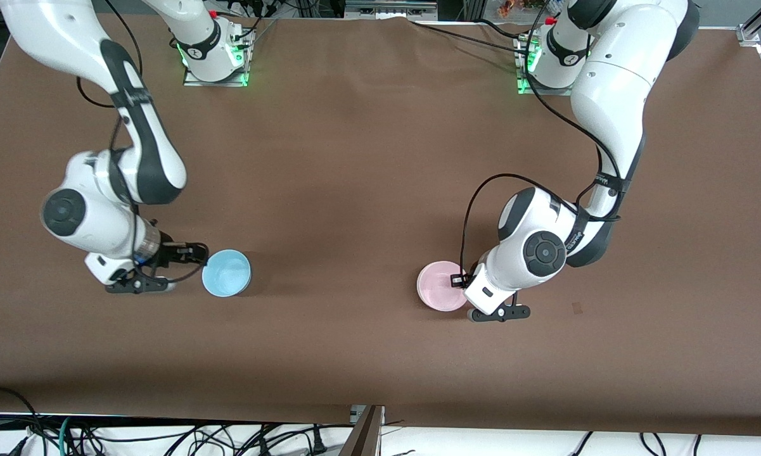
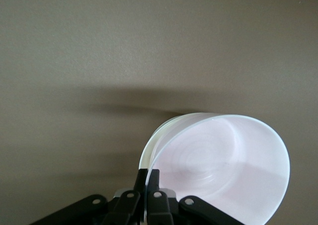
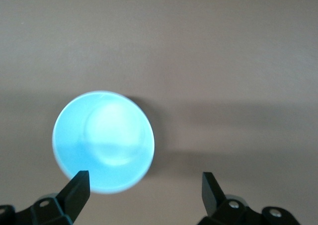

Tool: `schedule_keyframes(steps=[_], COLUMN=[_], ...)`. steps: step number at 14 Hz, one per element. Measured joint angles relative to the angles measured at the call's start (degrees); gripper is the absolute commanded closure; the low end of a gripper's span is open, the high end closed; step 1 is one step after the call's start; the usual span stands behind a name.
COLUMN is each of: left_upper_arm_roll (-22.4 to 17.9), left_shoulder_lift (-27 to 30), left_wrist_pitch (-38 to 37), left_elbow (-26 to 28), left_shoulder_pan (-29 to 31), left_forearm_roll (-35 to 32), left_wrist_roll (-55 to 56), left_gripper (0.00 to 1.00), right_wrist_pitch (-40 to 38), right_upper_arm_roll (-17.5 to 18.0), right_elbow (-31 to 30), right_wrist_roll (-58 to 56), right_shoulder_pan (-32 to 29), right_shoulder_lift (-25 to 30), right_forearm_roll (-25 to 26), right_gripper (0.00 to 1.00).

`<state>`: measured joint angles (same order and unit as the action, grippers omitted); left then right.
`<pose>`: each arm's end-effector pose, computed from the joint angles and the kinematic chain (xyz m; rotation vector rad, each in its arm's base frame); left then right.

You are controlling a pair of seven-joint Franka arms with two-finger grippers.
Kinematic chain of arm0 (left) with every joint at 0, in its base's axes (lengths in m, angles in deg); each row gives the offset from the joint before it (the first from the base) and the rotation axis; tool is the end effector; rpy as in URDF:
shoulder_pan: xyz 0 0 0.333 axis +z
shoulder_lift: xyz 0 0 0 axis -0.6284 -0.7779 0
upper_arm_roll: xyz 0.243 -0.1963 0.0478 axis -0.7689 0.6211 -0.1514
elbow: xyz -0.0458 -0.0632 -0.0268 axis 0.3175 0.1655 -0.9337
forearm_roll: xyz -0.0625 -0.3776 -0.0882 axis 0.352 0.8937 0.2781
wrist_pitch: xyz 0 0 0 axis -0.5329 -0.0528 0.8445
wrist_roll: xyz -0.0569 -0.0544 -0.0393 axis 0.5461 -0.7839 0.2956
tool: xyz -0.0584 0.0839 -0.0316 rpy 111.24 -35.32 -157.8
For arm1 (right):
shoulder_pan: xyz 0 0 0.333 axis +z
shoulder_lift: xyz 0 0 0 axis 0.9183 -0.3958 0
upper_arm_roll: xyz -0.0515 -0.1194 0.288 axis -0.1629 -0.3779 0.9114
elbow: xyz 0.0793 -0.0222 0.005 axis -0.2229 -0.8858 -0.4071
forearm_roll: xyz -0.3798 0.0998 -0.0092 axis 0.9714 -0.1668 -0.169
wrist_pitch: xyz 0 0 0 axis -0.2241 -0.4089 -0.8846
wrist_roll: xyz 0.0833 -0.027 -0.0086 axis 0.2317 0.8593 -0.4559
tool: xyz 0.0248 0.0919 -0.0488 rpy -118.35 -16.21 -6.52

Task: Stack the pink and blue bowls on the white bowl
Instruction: 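Lower the pink bowl onto the white bowl while the right gripper grasps the blue bowl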

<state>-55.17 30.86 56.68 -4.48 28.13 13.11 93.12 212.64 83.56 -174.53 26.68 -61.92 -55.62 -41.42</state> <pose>0.6987 -0.2856 0.2456 2.9638 0.1612 -0.0966 0.6674 0.0771 0.2703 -3.0948 -0.0819 -0.0352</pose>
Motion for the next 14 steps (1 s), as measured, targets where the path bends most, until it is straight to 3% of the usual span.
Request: schedule_keyframes(steps=[8, 10, 11, 12, 13, 14], left_upper_arm_roll=[0.4, 0.6, 0.6, 0.6, 0.7, 0.7], left_shoulder_lift=[-1.3, -1.3, -1.3, -1.3, -1.3, -1.3], left_wrist_pitch=[0.0, 0.0, -0.2, -0.4, -0.7, -0.9], left_elbow=[0.9, 0.9, 0.9, 0.9, 0.9, 0.9], left_shoulder_pan=[-2.1, -2.7, -3.2, -3.7, -4.2, -4.5], left_forearm_roll=[0.2, 2.6, 3.5, 3.9, 4.0, 4.0], left_wrist_roll=[0.1, 0.2, 0.2, 0.5, 1.0, 1.4], left_gripper=[1.00, 0.96, 0.77, 0.01, 0.00, 0.00], right_wrist_pitch=[2.1, 2.2, 2.5, 3.2, 4.3, 4.9], right_upper_arm_roll=[0.0, 0.0, 0.0, 0.0, 0.0, 0.0], right_elbow=[0.0, 0.2, 0.3, 0.4, 0.5, 0.5], right_wrist_roll=[0.0, 0.0, 0.0, 0.1, 0.5, 1.2], right_shoulder_pan=[-0.1, -0.1, -0.1, -0.1, -0.1, -0.1], right_shoulder_lift=[-2.9, -3.6, -4.1, -4.7, -5.3, -5.9], right_forearm_roll=[0.0, 0.0, 0.0, -0.1, -0.1, -0.1], right_gripper=[0.07, 0.18, 0.26, 0.34, 0.38, 0.48])
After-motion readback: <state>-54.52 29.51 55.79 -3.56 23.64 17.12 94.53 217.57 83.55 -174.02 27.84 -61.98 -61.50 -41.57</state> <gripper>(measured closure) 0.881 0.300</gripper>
